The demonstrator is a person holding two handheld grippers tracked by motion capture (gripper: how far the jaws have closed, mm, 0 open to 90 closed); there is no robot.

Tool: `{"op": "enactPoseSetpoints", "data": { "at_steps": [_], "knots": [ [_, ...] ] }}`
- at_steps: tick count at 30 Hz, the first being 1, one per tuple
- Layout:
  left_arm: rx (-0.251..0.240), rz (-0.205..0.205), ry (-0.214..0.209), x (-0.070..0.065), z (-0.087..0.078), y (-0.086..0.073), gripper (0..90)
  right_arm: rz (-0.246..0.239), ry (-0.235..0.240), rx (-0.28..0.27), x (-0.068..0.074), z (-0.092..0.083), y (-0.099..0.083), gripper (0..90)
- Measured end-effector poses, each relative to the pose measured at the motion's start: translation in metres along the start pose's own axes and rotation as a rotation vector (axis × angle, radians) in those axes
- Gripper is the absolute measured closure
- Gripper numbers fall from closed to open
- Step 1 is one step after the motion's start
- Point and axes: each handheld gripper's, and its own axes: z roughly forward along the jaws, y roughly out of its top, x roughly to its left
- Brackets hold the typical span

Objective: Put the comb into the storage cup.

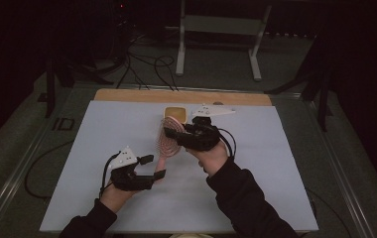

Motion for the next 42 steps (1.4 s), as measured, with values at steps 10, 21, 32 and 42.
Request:
{"op": "enactPoseSetpoints", "data": {
  "at_steps": [10, 21, 32, 42],
  "knots": [
    [0.063, 0.014, -0.032, 0.001, 0.001, -0.001, 7.8, -0.018, -0.005, -0.006, -0.003, -0.003, 0.003, 65.2],
    [0.074, 0.025, -0.057, 0.005, -0.005, -0.004, 0.0, -0.038, -0.021, -0.019, -0.007, -0.009, 0.010, 65.2],
    [0.069, 0.096, -0.048, 0.008, -0.016, -0.015, 0.0, -0.047, -0.035, -0.036, -0.014, -0.014, 0.017, 65.3],
    [0.070, 0.095, -0.048, 0.013, -0.031, -0.027, 0.0, -0.065, -0.054, -0.047, -0.019, -0.016, 0.024, 65.2]
  ]
}}
